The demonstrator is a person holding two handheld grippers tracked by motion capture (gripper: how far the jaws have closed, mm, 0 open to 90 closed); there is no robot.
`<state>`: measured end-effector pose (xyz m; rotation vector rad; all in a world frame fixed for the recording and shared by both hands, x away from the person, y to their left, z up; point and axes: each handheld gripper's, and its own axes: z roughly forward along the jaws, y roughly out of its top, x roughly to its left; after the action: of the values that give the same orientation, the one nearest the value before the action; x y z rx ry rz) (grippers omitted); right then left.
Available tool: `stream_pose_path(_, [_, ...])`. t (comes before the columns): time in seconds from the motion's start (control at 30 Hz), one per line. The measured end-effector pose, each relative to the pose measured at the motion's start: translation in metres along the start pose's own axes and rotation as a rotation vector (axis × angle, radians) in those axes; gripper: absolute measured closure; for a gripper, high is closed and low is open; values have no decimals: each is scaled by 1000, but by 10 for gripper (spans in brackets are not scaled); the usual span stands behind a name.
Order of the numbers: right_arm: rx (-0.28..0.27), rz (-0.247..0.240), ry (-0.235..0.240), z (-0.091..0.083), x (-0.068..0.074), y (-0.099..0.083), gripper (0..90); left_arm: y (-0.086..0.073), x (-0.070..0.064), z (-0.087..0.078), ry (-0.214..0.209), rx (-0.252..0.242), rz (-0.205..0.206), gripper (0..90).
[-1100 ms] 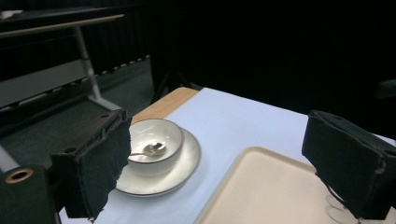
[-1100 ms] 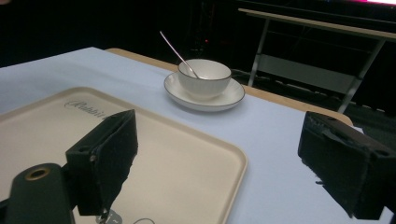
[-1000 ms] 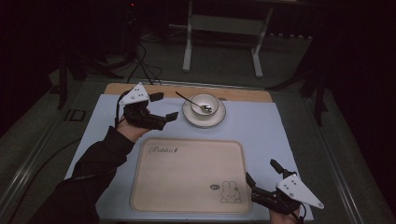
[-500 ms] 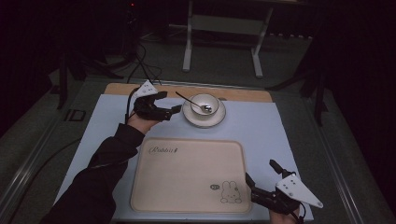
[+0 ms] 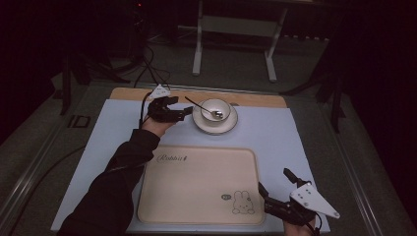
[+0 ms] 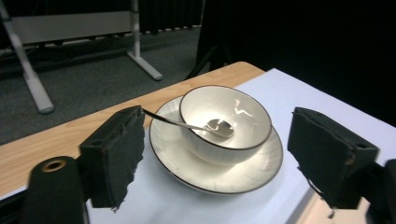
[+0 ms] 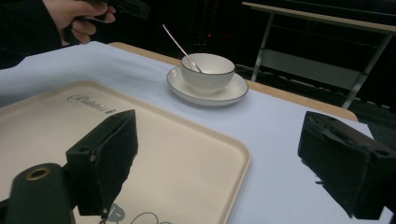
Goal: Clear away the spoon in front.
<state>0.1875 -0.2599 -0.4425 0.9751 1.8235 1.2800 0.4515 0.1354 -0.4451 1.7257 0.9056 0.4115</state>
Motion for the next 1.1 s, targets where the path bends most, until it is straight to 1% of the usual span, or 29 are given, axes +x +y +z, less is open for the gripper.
stream_pose_path(0.07, [1, 0, 0, 0, 0, 0, 121, -1, 1, 6, 13, 13, -22, 233])
stream_pose_path(0.13, [2, -3, -1, 0, 0, 0, 122, -3, 2, 11, 42, 19, -43, 256])
stream_pose_path(0.17, [2, -1, -1, 0, 0, 0, 122, -4, 3, 13, 40, 19, -52, 269])
stream_pose_path(0.2, [2, -1, -1, 0, 0, 0, 122, -5, 3, 15, 53, 21, -53, 274])
stream_pose_path(0.23, [1, 0, -1, 0, 0, 0, 122, -6, 4, 17, 64, 24, -66, 287])
stream_pose_path(0.27, [1, 2, 0, 0, 0, 0, 121, -6, 5, 19, 64, 23, -81, 291])
stream_pose_path(0.3, [1, 2, 0, 0, 0, 0, 122, -7, 6, 21, 78, 23, -92, 300])
stream_pose_path(0.33, [1, 2, 0, 0, 0, 0, 122, -7, 6, 21, 78, 23, -92, 313])
stream_pose_path(0.37, [2, 2, 0, 0, -1, 0, 122, -8, 8, 24, 85, 24, -111, 313])
stream_pose_path(0.4, [2, 3, 1, 0, -1, 0, 122, -8, 8, 26, 92, 26, -117, 333])
stream_pose_path(0.43, [1, 2, 1, 0, 0, 0, 122, -9, 9, 28, 109, 28, -121, 350])
stream_pose_path(0.5, [2, 2, 1, 0, 0, 0, 121, -11, 11, 32, 114, 27, -139, 360])
stream_pose_path(0.53, [4, 2, 2, 0, -1, 0, 122, -11, 11, 33, 126, 25, -140, 373])
stream_pose_path(0.67, [4, 2, 2, 0, -1, 0, 122, -12, 14, 39, 134, 9, -183, 410])
stream_pose_path(0.77, [6, 4, 3, 0, -1, -1, 122, -12, 14, 44, 144, 8, -188, 433])
stream_pose_path(0.83, [5, 5, 3, 0, -1, -1, 122, -12, 16, 47, 155, 1, -203, 451])
stream_pose_path(0.87, [5, 5, 3, -1, -2, -1, 122, -12, 17, 48, 152, -2, -215, 475])
stream_pose_path(0.9, [5, 5, 3, -1, -2, -1, 122, -13, 17, 50, 148, -5, -224, 475])
stream_pose_path(1.03, [7, 9, 7, 0, -3, -1, 122, -14, 16, 55, 135, -4, -231, 527])
stream_pose_path(1.07, [7, 9, 7, 0, -3, -1, 122, -14, 16, 56, 139, -7, -233, 527])
stream_pose_path(1.1, [8, 11, 7, 0, -3, -1, 122, -13, 15, 57, 136, -11, -240, 546])
